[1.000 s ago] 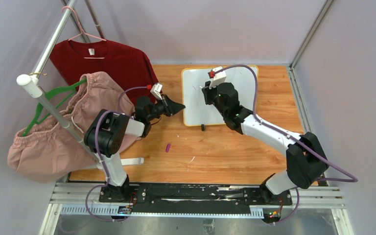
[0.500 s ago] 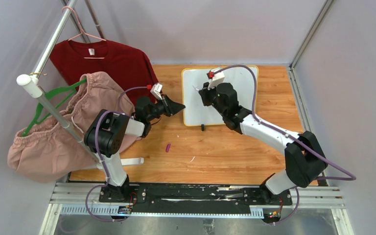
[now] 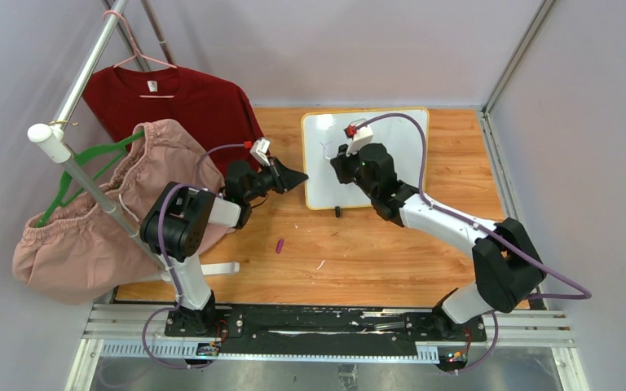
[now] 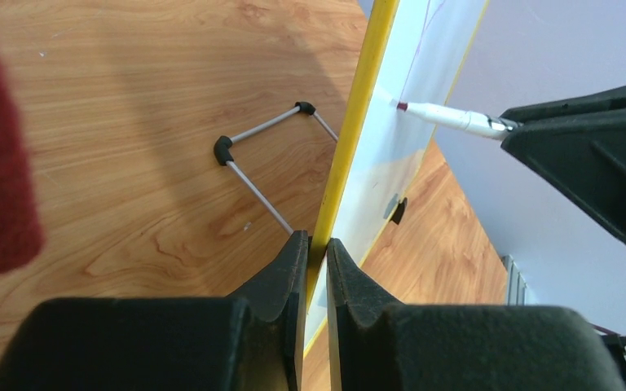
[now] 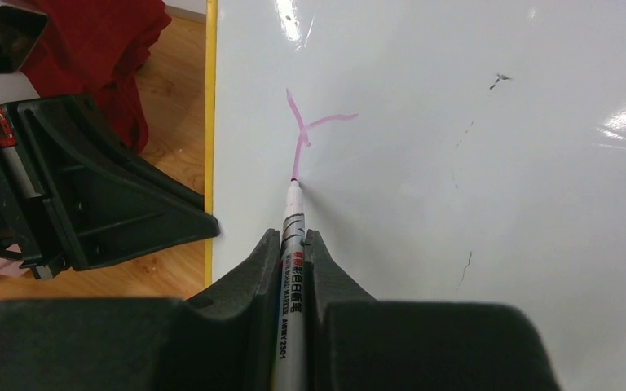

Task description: Write a sentence on the whiteboard

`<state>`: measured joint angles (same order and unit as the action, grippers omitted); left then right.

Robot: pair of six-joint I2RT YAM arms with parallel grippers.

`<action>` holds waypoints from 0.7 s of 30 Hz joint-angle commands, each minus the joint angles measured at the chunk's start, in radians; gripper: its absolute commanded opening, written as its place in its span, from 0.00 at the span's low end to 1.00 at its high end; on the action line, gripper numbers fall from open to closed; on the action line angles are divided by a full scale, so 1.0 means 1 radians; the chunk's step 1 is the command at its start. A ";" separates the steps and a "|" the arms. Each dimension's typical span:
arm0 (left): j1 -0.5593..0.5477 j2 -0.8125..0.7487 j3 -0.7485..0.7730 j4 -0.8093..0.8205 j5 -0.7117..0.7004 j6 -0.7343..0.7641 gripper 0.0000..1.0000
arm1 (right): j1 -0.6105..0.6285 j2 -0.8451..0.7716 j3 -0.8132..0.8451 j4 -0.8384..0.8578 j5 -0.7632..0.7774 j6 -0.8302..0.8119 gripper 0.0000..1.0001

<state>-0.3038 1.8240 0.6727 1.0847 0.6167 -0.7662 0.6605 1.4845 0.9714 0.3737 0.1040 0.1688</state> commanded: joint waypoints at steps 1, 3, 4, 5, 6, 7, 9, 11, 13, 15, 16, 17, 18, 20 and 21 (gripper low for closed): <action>-0.009 -0.036 0.002 0.074 0.018 0.000 0.00 | -0.007 -0.013 -0.043 -0.024 0.013 0.020 0.00; -0.009 -0.035 0.002 0.075 0.018 0.001 0.00 | -0.008 -0.016 -0.053 -0.023 0.012 0.025 0.00; -0.008 -0.035 0.003 0.075 0.018 0.001 0.00 | -0.008 -0.019 -0.056 -0.024 0.011 0.025 0.00; -0.009 -0.033 0.003 0.075 0.018 0.001 0.00 | -0.007 -0.020 -0.060 -0.024 0.010 0.027 0.00; -0.009 -0.033 0.003 0.074 0.018 0.001 0.00 | -0.007 -0.022 -0.063 -0.024 0.010 0.028 0.00; -0.009 -0.032 0.003 0.073 0.018 0.002 0.00 | -0.006 -0.024 -0.065 -0.024 0.008 0.029 0.00; -0.009 -0.032 0.002 0.073 0.018 0.002 0.00 | -0.006 -0.035 -0.067 -0.028 0.002 0.032 0.00; -0.009 -0.031 0.003 0.075 0.020 0.004 0.00 | -0.006 -0.058 -0.065 -0.027 -0.002 0.040 0.00; -0.009 -0.030 0.002 0.075 0.020 0.007 0.00 | -0.006 -0.091 -0.067 -0.020 -0.002 0.044 0.00; -0.009 -0.030 0.001 0.074 0.020 0.009 0.00 | -0.007 -0.124 -0.068 -0.009 0.007 0.045 0.00; -0.009 -0.029 -0.001 0.073 0.020 0.011 0.00 | -0.008 -0.137 -0.067 -0.006 0.013 0.044 0.00; -0.009 -0.029 -0.001 0.074 0.020 0.012 0.00 | -0.008 -0.148 -0.065 -0.006 0.020 0.037 0.00; -0.009 -0.029 -0.002 0.074 0.020 0.014 0.00 | -0.008 -0.155 -0.059 -0.009 0.028 0.031 0.00; -0.009 -0.029 -0.003 0.070 0.018 0.020 0.00 | -0.009 -0.163 -0.052 -0.010 0.045 0.016 0.00; -0.009 -0.028 -0.005 0.070 0.018 0.024 0.00 | -0.009 -0.163 -0.047 -0.011 0.052 0.008 0.00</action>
<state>-0.3046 1.8240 0.6727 1.0973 0.6270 -0.7597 0.6605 1.3495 0.9073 0.3519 0.1081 0.1978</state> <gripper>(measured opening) 0.149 0.138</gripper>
